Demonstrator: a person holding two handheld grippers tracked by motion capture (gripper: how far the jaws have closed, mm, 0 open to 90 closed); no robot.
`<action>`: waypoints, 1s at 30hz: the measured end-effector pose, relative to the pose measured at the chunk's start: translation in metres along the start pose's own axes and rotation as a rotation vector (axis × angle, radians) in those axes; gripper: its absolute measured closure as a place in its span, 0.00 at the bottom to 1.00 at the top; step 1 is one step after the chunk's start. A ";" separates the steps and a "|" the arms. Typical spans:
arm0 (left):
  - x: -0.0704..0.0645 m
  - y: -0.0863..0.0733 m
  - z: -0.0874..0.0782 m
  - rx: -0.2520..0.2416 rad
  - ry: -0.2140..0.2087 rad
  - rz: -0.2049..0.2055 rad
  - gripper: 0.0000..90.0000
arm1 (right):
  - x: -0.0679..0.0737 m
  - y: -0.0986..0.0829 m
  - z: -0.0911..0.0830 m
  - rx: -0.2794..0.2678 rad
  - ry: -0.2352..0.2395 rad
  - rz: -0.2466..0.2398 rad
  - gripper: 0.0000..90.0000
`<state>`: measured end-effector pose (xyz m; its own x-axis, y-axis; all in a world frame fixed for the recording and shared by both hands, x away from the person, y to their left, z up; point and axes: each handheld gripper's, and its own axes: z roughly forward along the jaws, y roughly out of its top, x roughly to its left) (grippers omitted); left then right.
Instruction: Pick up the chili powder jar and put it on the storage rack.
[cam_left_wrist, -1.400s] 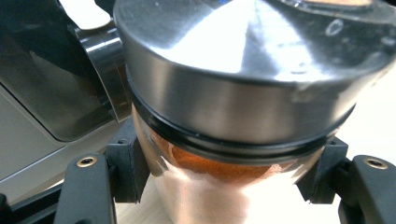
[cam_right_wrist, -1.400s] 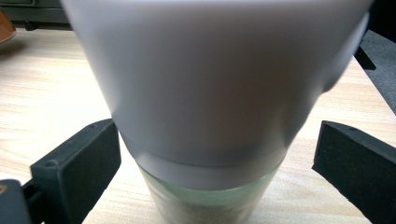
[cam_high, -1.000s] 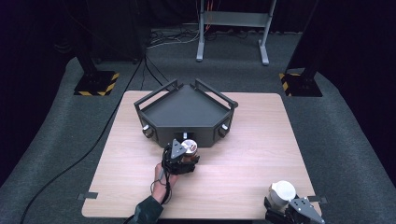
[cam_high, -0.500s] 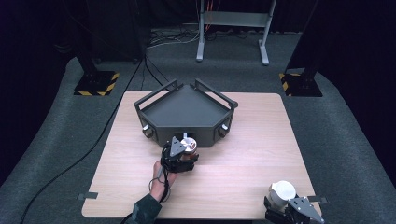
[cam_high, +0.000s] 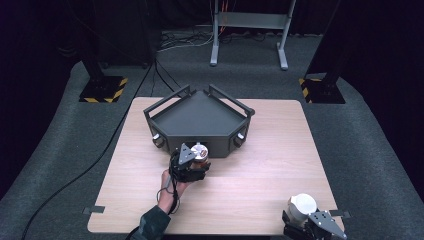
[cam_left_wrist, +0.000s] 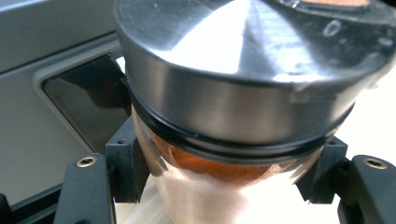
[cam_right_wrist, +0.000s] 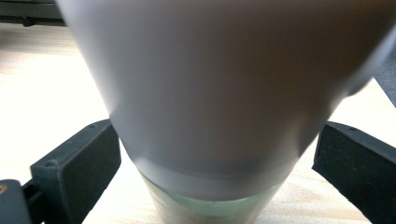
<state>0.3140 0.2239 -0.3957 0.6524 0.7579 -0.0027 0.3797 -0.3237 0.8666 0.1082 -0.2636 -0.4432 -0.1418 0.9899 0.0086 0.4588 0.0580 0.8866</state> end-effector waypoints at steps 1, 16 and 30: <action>0.000 0.000 0.000 0.000 0.000 0.000 0.35 | 0.000 0.000 0.000 0.001 0.000 0.002 0.00; 0.007 0.007 -0.006 -0.002 0.004 0.002 0.35 | 0.000 0.001 0.001 0.000 0.000 0.001 0.00; 0.012 0.010 -0.010 -0.007 0.010 -0.003 0.35 | 0.000 0.002 0.001 0.001 0.000 0.001 0.00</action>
<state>0.3189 0.2354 -0.3824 0.6446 0.7645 -0.0008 0.3770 -0.3169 0.8703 0.1100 -0.2632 -0.4420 -0.1411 0.9899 0.0094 0.4598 0.0572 0.8862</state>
